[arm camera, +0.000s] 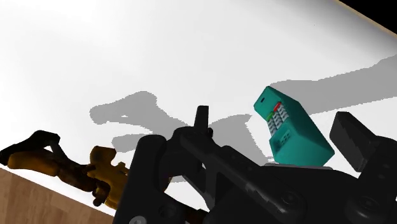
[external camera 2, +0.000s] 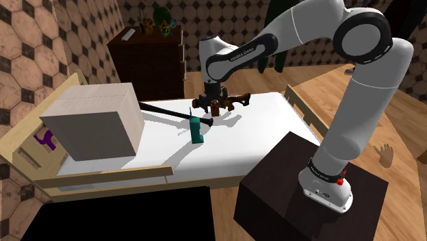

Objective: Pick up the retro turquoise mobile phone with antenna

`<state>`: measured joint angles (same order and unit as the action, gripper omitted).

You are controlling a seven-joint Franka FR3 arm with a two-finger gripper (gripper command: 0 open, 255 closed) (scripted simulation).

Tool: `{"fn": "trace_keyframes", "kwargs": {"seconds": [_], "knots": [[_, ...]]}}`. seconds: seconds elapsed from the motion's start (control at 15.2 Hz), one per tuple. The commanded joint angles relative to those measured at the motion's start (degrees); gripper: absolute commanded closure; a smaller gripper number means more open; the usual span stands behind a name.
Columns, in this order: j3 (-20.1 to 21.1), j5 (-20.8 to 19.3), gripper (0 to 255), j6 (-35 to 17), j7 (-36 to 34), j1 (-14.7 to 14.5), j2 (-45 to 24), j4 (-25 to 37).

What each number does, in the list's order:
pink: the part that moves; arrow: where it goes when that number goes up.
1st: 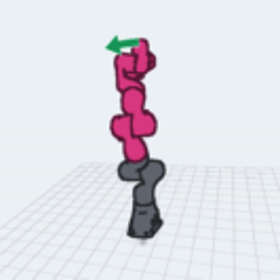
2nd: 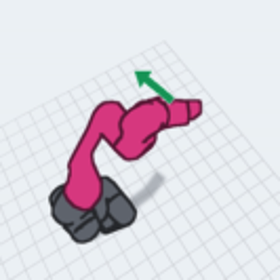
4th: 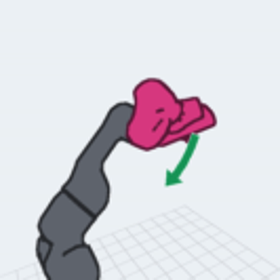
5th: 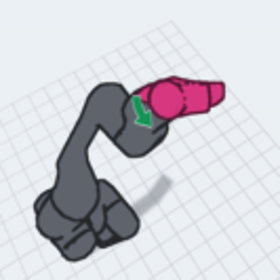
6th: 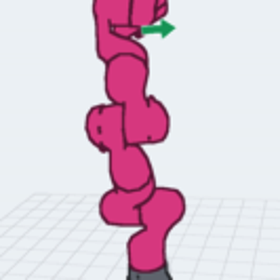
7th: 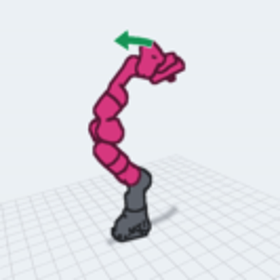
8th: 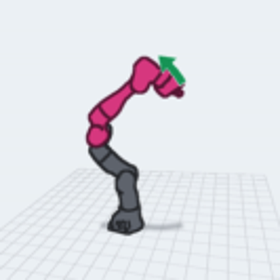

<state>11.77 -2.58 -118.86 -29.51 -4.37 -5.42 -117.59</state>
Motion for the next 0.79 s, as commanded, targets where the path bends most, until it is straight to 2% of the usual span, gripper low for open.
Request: {"fn": "trace_keyframes", "kwargs": {"seconds": [0.0,0.53,0.73], "knots": [[0.38,-1.37,0,-1.3,-2.47,-0.84,-4.57,3.38],[-0.4,-6.1,0,-1.84,-9.11,-4.71,-21.67,20.24],[-0.6,-6.41,0,-3.63,-9.35,-4.83,-22.81,19.57]]}}
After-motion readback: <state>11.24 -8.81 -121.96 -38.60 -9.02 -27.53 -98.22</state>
